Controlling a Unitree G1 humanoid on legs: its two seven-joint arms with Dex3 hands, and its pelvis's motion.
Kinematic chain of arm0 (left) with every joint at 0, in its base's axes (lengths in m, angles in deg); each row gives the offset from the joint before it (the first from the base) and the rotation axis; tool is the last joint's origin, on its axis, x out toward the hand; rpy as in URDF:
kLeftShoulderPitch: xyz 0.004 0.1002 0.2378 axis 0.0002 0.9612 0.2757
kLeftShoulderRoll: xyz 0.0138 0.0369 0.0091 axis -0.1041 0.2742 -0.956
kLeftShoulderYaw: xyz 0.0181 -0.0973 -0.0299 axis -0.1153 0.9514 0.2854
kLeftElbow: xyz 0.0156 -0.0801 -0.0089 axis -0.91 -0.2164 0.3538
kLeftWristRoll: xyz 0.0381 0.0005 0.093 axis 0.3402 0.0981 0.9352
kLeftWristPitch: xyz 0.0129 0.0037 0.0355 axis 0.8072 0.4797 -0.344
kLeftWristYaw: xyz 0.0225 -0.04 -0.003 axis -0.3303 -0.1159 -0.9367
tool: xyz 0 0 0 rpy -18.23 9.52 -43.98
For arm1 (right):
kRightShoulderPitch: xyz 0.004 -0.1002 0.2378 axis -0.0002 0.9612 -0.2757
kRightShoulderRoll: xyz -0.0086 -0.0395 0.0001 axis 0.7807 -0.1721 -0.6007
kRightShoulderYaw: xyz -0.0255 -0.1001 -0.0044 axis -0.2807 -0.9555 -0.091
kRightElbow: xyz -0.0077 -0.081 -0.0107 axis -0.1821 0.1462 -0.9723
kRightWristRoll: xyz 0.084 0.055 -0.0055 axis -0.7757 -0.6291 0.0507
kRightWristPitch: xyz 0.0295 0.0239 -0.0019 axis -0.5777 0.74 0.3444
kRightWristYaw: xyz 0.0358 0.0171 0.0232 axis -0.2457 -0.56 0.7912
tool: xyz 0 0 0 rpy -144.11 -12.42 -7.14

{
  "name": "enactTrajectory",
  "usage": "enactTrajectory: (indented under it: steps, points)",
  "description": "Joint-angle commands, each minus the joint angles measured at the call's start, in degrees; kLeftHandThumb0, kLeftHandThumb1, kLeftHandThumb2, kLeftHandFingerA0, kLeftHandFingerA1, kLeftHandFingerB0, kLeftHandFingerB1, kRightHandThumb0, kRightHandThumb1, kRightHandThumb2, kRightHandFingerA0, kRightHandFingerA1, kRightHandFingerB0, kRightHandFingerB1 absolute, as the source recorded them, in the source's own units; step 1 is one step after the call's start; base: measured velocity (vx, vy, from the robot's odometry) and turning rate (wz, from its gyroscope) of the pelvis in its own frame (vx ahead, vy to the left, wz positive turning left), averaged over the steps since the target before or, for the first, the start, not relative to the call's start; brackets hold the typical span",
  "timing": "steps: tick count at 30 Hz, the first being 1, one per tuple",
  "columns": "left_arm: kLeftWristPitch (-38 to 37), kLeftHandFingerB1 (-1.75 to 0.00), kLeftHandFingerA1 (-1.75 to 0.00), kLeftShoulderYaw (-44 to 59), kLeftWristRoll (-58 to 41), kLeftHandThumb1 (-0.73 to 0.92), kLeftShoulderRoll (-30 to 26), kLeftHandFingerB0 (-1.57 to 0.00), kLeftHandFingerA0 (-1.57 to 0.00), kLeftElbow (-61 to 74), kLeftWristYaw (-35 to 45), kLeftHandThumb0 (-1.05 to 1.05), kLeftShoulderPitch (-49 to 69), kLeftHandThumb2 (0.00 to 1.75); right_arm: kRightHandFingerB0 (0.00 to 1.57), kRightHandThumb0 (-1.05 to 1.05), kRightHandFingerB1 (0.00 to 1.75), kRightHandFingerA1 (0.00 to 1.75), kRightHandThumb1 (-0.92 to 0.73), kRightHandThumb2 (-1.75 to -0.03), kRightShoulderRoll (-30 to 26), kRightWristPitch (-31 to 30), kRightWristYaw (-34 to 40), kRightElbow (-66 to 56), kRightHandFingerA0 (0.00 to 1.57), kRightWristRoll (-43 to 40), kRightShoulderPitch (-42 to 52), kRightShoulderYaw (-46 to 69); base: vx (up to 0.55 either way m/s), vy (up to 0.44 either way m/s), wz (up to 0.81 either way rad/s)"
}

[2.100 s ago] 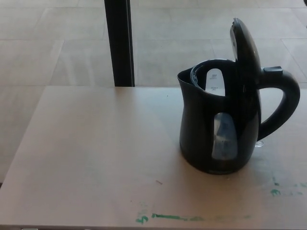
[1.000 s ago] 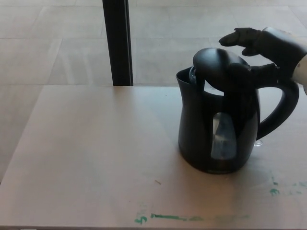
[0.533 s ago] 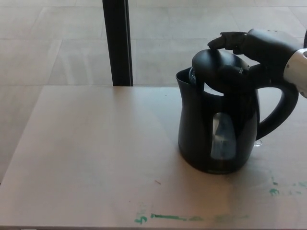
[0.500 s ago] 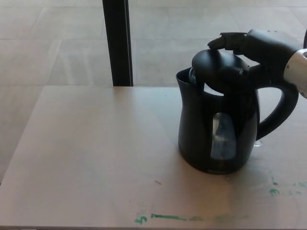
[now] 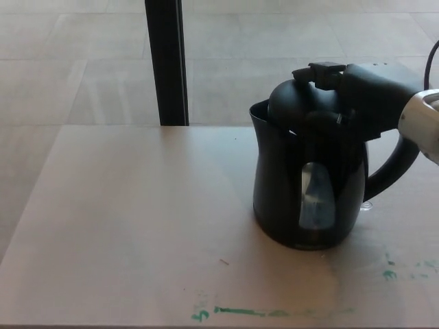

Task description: The robot uses its right hand to push down on the lid of a kettle kept in the middle of the desk to close it

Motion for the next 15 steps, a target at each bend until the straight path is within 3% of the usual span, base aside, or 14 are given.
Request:
enactTrajectory:
  steps: [1, 2, 3, 4, 5, 10, 11, 12, 15]
  points:
    - [-0.7, -0.34, -0.5, -0.7, 0.8, 0.7, -1.8, -0.31, -0.49, -0.1, 0.4, -0.72, -0.5, 0.61, 0.17, -0.87, 0.33, 0.42, -0.83, -0.65, 3.9, -3.8, -5.8, 0.6, 0.15, 6.8, 4.5, -7.3, 0.0, 0.0, 0.0]
    - [-0.3, -0.48, -0.6, -0.6, 0.4, 0.58, -1.9, -0.27, -0.45, 0.1, 0.5, -0.77, -0.6, 0.93, 0.18, -0.87, 0.32, 0.41, -0.82, -0.65, 4.3, -4.2, -6.1, 0.9, 0.15, 7.8, 4.4, -8.4, 0.0, 0.0, 0.0]
    - [0.1, -0.35, -0.48, -0.5, 0.3, 0.69, -1.9, -0.32, -0.48, 0.0, 0.2, -0.72, -1.0, 0.6, 0.19, -0.87, 0.33, 0.4, -0.81, -0.65, 5.6, -5.2, -6.8, 1.6, 0.14, 8.9, 5.0, -10.5, 0.0, 0.0, 0.0]
    - [0.2, -0.47, -0.58, -0.6, 0.4, 0.54, -1.8, -0.25, -0.44, -0.2, -0.2, -0.72, -1.2, 0.91, 0.2, -0.86, 0.32, 0.4, -0.79, -0.64, 6.2, -5.7, -7.1, 2.0, 0.15, 9.4, 5.6, -11.7, 0.0, 0.0, 0.0]
    - [0.2, -0.35, -0.5, -0.8, 0.6, 0.69, -1.7, -0.32, -0.51, -0.2, -0.3, -0.71, -1.3, 0.61, 0.2, -0.87, 0.33, 0.4, -0.78, -0.63, 6.7, -6.6, -7.3, 2.5, 0.16, 10.2, 6.5, -12.9, 0.0, 0.0, 0.0]
    - [0.1, -0.35, -0.5, -0.9, 0.3, 0.68, -1.5, -0.34, -0.53, 0.0, -0.6, -0.71, -1.4, 0.61, 0.23, -0.85, 0.31, 0.42, -0.77, -0.64, 7.8, -9.1, -7.4, 4.3, 0.16, 12.3, 8.6, -16.4, 0.0, 0.0, 0.0]
    - [0.1, -0.48, -0.6, -0.8, 0.3, 0.54, -1.4, -0.27, -0.46, -0.1, -0.7, -0.72, -1.4, 0.93, 0.21, -0.86, 0.33, 0.44, -0.77, -0.64, 7.7, -8.8, -7.2, 4.9, 0.15, 12.2, 8.5, -16.3, 0.0, 0.0, 0.0]
    - [0.2, -0.35, -0.5, -0.6, 0.1, 0.69, -1.5, -0.32, -0.52, -0.2, -0.7, -0.71, -1.6, 0.61, 0.2, -0.86, 0.33, 0.45, -0.78, -0.64, 7.5, -8.6, -7.2, 5.3, 0.14, 11.3, 7.9, -15.7, 0.0, 0.0, 0.0]
    - [0.8, -0.35, -0.46, -0.3, -0.3, 0.68, -1.7, -0.33, -0.49, 0.1, -0.5, -0.72, -1.8, 0.61, 0.21, -0.86, 0.32, 0.45, -0.8, -0.65, 6.0, -8.2, -6.8, 4.3, 0.15, 10.5, 6.8, -14.2, 0.0, 0.0, 0.0]
